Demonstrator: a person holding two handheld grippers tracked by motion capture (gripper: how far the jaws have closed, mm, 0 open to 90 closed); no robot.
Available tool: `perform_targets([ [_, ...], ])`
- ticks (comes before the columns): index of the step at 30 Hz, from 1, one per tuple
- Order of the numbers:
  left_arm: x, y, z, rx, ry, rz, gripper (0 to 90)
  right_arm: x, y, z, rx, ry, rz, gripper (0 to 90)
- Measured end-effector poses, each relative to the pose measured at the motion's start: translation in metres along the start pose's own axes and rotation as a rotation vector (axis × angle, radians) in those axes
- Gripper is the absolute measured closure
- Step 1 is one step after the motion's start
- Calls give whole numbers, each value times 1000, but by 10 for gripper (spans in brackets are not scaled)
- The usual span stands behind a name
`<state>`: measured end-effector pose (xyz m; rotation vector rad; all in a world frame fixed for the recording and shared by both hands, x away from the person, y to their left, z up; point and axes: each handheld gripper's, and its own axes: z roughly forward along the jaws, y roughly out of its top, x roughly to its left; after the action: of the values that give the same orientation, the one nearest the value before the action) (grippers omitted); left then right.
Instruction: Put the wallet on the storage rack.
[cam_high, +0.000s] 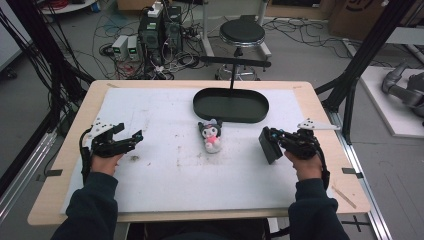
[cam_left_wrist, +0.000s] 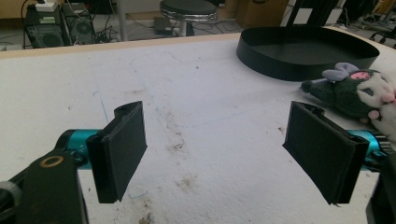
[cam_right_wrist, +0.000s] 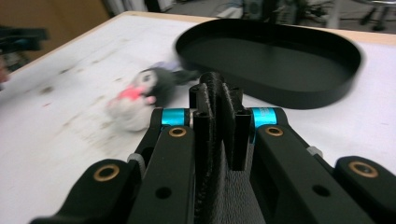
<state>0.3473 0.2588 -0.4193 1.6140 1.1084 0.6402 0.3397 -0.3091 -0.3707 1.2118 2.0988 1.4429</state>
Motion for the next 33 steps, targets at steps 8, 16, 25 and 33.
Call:
perform_targets([
  [8, 1, 0, 0, 5, 0, 2, 205, -22, 2, 5, 4, -78, 3, 838],
  [16, -1, 0, 0, 8, 0, 3, 204, -26, 1, 9, -7, -114, 1, 758],
  [25, 0, 0, 0, 5, 0, 4, 205, -28, 0, 2, -72, -154, 31, 481],
  [33, 0, 0, 0, 0, 1, 2, 205, -25, -2, -3, -85, -169, -19, 288],
])
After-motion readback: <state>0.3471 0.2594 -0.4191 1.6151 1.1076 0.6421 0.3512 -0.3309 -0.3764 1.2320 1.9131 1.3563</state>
